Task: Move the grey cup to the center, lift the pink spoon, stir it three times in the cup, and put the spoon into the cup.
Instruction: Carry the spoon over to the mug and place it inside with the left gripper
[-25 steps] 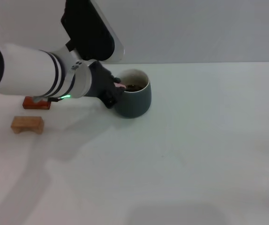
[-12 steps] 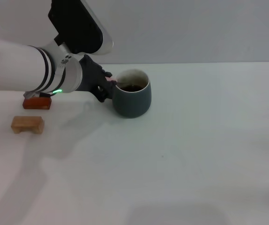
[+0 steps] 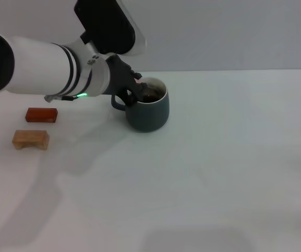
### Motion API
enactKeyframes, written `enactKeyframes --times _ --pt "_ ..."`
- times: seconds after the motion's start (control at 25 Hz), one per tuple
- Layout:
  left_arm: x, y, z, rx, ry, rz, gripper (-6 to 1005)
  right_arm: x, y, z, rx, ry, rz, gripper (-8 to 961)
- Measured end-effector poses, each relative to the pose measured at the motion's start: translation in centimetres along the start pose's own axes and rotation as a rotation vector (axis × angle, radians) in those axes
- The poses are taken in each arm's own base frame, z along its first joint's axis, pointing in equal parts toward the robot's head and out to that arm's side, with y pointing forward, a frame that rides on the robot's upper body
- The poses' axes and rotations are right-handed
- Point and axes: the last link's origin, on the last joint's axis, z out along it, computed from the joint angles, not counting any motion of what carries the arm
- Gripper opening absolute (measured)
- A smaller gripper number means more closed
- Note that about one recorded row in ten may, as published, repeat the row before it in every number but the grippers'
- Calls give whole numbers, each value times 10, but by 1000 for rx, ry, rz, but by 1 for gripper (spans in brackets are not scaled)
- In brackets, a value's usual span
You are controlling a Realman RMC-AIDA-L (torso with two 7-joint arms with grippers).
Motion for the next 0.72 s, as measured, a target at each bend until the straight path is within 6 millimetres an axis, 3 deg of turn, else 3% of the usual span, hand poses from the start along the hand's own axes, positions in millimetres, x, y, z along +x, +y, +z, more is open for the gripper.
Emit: enactKeyframes --times 0.16,0.32,0.72 --pt "5 8 2 -16 9 25 215 0 0 0 0 1 -1 -2" --pt "-4 15 -1 -22 -1 20 215 0 0 0 -1 1 -2 -2" --pt "-21 5 -12 16 -21 -15 217 -2 3 3 -10 -7 3 -1"
